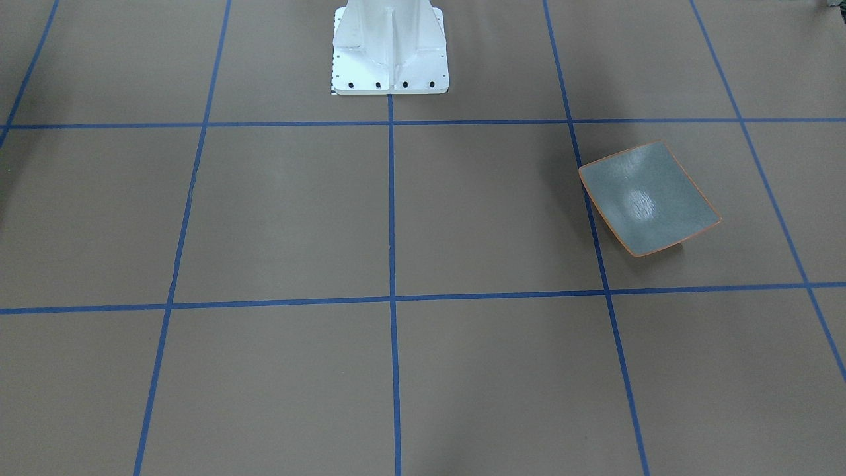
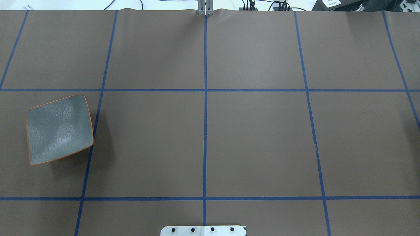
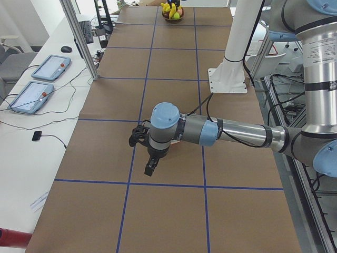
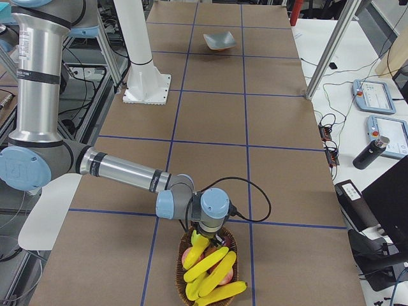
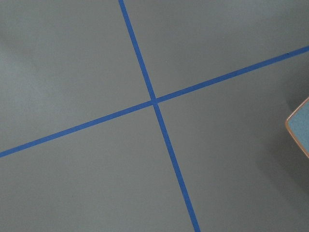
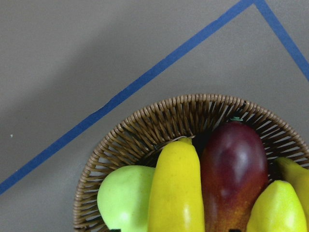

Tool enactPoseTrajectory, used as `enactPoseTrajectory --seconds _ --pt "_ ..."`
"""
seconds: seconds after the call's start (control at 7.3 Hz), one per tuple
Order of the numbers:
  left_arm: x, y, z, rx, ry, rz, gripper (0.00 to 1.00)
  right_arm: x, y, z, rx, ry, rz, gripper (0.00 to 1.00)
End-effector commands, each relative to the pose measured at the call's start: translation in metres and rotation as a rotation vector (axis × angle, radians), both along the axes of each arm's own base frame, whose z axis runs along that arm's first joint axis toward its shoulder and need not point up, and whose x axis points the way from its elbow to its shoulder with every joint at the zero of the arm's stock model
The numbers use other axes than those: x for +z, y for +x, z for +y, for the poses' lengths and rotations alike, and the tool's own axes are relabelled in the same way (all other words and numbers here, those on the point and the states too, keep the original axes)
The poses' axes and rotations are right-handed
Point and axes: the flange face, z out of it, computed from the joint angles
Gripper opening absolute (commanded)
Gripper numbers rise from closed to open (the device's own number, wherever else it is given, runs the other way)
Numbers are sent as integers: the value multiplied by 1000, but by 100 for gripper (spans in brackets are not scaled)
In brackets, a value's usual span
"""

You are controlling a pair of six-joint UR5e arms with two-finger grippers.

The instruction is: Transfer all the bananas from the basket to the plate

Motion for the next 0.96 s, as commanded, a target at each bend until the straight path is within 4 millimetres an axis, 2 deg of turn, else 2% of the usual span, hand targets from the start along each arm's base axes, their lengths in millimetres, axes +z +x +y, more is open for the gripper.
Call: enactPoseTrajectory --seconds 0.0,0.14,0.41,0.55,0.69,0.82 --pt "1 0 0 0 -1 0 100 -2 0 -1 3 3 0 23" --pt "1 0 0 0 -2 0 100 -4 0 -3 3 8 0 0" --pt "3 0 1 1 -5 2 100 -11 3 -8 12 25 -2 0" --pt "3 0 2 2 -6 1 100 -32 14 -17 40 56 -4 0" --pt "4 0 1 1 -8 3 100 -43 29 -24 74 60 -1 0" --pt "5 0 1 2 -9 3 100 -61 41 -44 99 65 1 0"
